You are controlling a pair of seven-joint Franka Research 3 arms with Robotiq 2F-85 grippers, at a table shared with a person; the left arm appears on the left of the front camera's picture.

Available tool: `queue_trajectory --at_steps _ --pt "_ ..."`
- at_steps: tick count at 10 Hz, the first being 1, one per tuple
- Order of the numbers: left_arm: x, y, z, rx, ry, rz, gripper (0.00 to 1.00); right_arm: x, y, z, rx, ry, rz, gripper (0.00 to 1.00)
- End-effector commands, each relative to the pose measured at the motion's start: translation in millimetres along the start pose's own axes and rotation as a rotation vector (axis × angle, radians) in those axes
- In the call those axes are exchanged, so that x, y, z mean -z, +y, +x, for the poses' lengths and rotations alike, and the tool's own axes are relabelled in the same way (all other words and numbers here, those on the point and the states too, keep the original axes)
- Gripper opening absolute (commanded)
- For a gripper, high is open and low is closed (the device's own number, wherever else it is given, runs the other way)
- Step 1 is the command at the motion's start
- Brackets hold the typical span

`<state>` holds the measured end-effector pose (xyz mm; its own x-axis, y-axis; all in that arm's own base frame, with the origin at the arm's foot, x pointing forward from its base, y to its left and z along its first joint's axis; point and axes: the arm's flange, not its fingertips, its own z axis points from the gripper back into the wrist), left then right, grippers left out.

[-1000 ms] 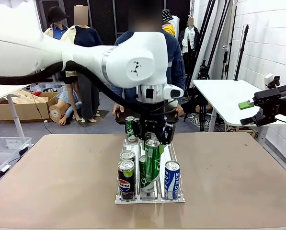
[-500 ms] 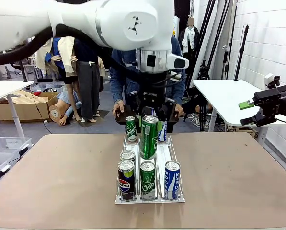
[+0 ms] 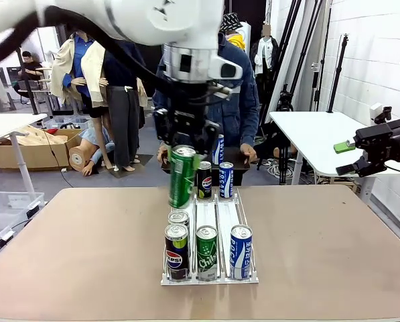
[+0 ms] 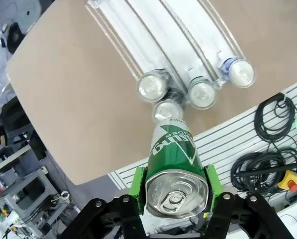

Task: Retrieve and hand over the desired beverage to the person.
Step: Pick up another can of the same type that the person held from the Automatic Can Dispenser.

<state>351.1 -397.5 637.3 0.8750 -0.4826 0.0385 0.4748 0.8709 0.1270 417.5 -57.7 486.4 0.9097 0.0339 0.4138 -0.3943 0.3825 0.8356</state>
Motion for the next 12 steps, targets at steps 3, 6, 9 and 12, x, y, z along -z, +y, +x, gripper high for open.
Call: queue_trajectory --at_steps 3,6,9,12 --pt "-5 74 -68 0.016 -0.091 -0.029 0.0 0 0 0 -0.001 0.0 0.003 1.0" --pt "25 128 -100 -0.015 -0.131 -0.089 0.0 0 0 0 -0.001 0.0 0.003 1.0" --pt "40 168 -126 -0.098 -0.136 -0.129 0.0 0 0 0 -0.001 0.0 0.003 1.0" --pt "30 188 -125 -0.11 -0.129 -0.14 0.0 0 0 0 -0.001 0.0 0.003 1.0"
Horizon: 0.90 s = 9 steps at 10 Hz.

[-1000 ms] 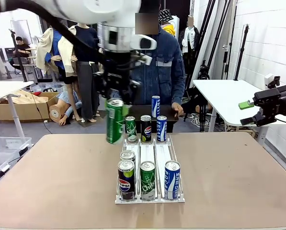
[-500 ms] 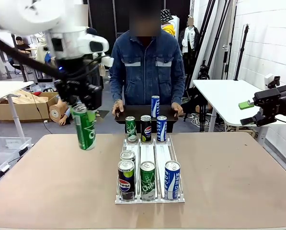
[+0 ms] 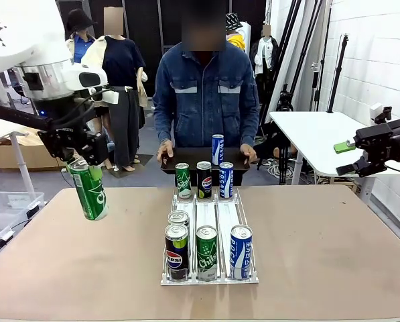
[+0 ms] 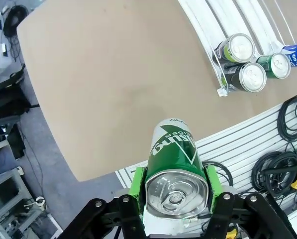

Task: Retrieve and hand over the desired beverage to the person.
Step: Pick up another can of the same type that the person held from the Automatic Can Dispenser.

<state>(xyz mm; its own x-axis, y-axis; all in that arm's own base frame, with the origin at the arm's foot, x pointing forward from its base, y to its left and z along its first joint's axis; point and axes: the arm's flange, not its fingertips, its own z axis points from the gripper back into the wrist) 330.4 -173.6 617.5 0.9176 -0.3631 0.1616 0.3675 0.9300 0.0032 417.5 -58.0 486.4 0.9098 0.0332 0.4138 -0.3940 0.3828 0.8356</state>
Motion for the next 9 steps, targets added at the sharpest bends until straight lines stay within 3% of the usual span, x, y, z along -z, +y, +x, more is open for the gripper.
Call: queue_trajectory --at_steps 1,2,9 --pt "-8.1 4.1 9.7 0.034 -0.006 -0.042 0.0 0.3 0.2 0.0 -0.001 0.0 0.004 1.0" --pt "0.0 0.0 0.0 0.0 0.0 0.0 0.0 0.3 0.2 0.0 -0.001 0.0 0.004 1.0" --pt "0.0 0.0 0.0 0.0 0.0 0.0 0.0 0.3 0.2 0.0 -0.001 0.0 0.004 1.0"
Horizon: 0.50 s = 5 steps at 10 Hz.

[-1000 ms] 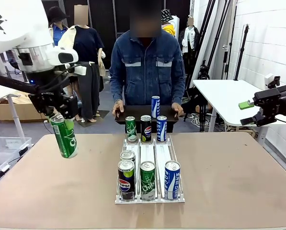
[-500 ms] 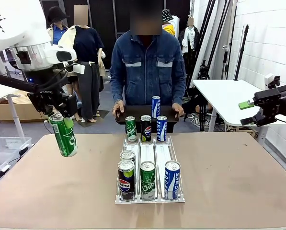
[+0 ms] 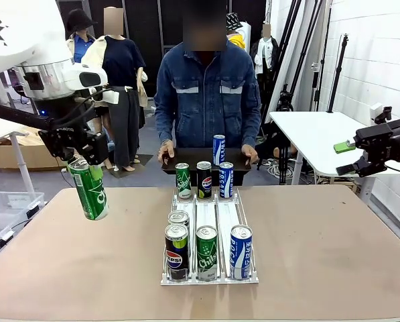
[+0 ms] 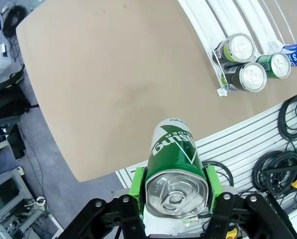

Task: Retrieve and hand over the desired beverage to the person.
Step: Pick up another can of the same type that the person held from the Automatic Can Dispenser, then place the picked can on the Handle tray extended by the person.

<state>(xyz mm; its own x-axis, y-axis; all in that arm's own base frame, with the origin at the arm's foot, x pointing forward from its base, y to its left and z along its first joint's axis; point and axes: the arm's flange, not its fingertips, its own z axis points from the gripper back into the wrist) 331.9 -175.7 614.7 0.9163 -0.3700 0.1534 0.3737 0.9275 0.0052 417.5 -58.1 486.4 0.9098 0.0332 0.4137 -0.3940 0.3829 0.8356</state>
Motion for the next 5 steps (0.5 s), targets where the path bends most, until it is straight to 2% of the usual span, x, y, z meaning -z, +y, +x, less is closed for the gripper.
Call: queue_trajectory --at_steps 1,5 --pt "-3.1 1.4 -1.7 -0.007 -0.008 -0.001 0.0 0.3 0.2 0.0 -0.001 0.0 0.004 1.0" --pt "-3.1 1.4 -1.7 -0.007 -0.008 -0.001 0.0 0.3 0.2 0.0 -0.001 0.0 0.004 1.0"
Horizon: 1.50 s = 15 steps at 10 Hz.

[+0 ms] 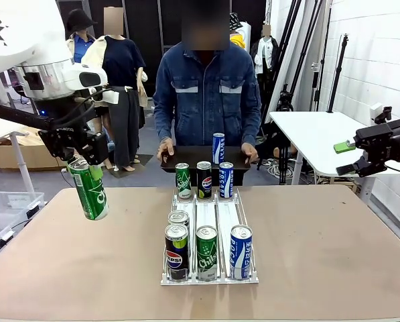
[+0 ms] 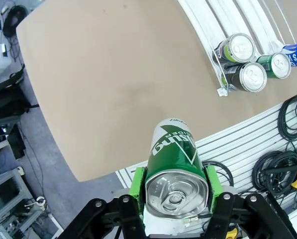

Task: Retrieve and hand over the desired beverage to the person.
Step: Place the picked can on the Handle tray extended by the person.

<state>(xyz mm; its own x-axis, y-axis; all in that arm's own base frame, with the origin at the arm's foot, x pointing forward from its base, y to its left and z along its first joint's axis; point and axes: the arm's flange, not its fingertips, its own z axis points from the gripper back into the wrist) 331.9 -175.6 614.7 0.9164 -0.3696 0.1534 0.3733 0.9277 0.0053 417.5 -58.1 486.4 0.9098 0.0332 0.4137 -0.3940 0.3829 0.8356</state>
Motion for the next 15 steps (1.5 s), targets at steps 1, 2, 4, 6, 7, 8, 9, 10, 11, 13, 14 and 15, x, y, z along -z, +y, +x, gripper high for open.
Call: queue_trajectory --at_steps 1,2,4,6,7,8,9,10,11,13,14,15 --pt "-3.1 1.3 -1.7 -0.006 -0.008 -0.001 0.0 0.3 0.2 0.0 -0.001 0.0 0.004 1.0" --pt "-3.1 1.3 -1.7 -0.006 -0.008 -0.001 0.0 0.3 0.2 0.0 -0.001 0.0 0.004 1.0" --pt "-3.1 1.3 -1.7 -0.006 -0.008 -0.001 0.0 0.3 0.2 0.0 -0.001 0.0 0.004 1.0" --pt "-3.1 1.3 -1.7 -0.006 -0.008 -0.001 0.0 0.3 0.2 0.0 -0.001 0.0 0.004 1.0" --pt "-3.1 1.3 -1.7 -0.006 -0.008 -0.001 0.0 0.3 0.2 0.0 -0.001 0.0 0.004 1.0" --pt "-3.1 1.3 -1.7 -0.006 -0.008 -0.001 0.0 0.3 0.2 0.0 -0.001 0.0 0.004 1.0" --pt "-3.1 1.3 -1.7 -0.006 -0.008 -0.001 0.0 0.3 0.2 0.0 -0.001 0.0 0.004 1.0" --pt "-3.1 1.3 -1.7 -0.006 -0.008 -0.001 0.0 0.3 0.2 0.0 -0.001 0.0 0.004 1.0" --pt "-3.1 1.3 -1.7 -0.006 -0.008 -0.001 0.0 0.3 0.2 0.0 -0.001 0.0 0.004 1.0" --pt "-3.1 1.3 -1.7 -0.006 -0.008 -0.001 0.0 0.3 0.2 0.0 -0.001 0.0 0.004 1.0" --pt "-3.1 1.3 -1.7 -0.006 -0.008 -0.001 0.0 0.3 0.2 0.0 -0.001 0.0 0.004 1.0" --pt "-3.1 1.3 -1.7 -0.006 -0.008 -0.001 0.0 0.3 0.2 0.0 -0.001 0.0 0.004 1.0"
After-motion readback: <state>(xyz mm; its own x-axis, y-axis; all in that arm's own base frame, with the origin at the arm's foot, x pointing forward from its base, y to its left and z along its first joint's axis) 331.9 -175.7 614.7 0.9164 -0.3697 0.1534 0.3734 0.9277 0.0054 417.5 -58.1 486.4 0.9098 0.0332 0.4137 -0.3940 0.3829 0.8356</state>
